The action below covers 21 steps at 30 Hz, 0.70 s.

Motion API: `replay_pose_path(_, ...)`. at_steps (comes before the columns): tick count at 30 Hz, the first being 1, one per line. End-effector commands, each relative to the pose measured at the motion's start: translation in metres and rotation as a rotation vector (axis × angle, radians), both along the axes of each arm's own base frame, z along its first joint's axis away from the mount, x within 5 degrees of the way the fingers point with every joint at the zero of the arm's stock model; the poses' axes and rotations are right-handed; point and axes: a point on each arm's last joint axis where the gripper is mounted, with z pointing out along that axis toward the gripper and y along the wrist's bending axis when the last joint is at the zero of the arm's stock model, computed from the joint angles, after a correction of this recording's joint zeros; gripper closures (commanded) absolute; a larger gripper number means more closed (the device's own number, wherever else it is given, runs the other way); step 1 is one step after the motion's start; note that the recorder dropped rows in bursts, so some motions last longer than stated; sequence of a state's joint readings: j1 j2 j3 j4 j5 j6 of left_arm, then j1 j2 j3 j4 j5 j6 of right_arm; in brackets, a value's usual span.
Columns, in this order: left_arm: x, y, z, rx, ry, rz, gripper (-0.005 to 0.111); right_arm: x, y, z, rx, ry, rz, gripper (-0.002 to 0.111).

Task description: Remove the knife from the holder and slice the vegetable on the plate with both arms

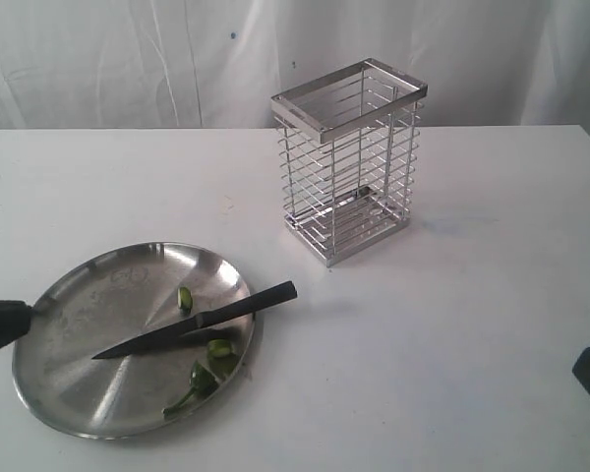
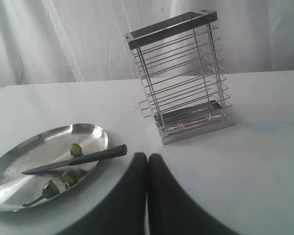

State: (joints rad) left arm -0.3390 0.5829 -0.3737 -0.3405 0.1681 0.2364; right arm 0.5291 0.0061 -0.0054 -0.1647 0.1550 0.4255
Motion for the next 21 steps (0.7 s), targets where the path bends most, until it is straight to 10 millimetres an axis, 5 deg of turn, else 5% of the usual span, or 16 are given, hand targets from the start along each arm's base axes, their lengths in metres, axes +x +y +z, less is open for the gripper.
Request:
replay_pose_path(1, -0.015, 0.012, -0.010, 0.065, -0.265, 0.022, 0.107, 0.000, -0.001, -0.002, 0.001, 0.003, -0.007, 0.108)
replay_pose_path(11, -0.051, 0.026, -0.064, -0.018, -0.362, 0.044, 0.107, 0.000, -0.001, -0.002, 0.001, 0.003, -0.007, 0.108)
replay_pose_path(21, -0.054, 0.028, -0.071, -0.050, -0.303, 0.080, 0.107, 0.004, -0.011, -0.002, 0.002, 0.001, -0.213, 0.108)
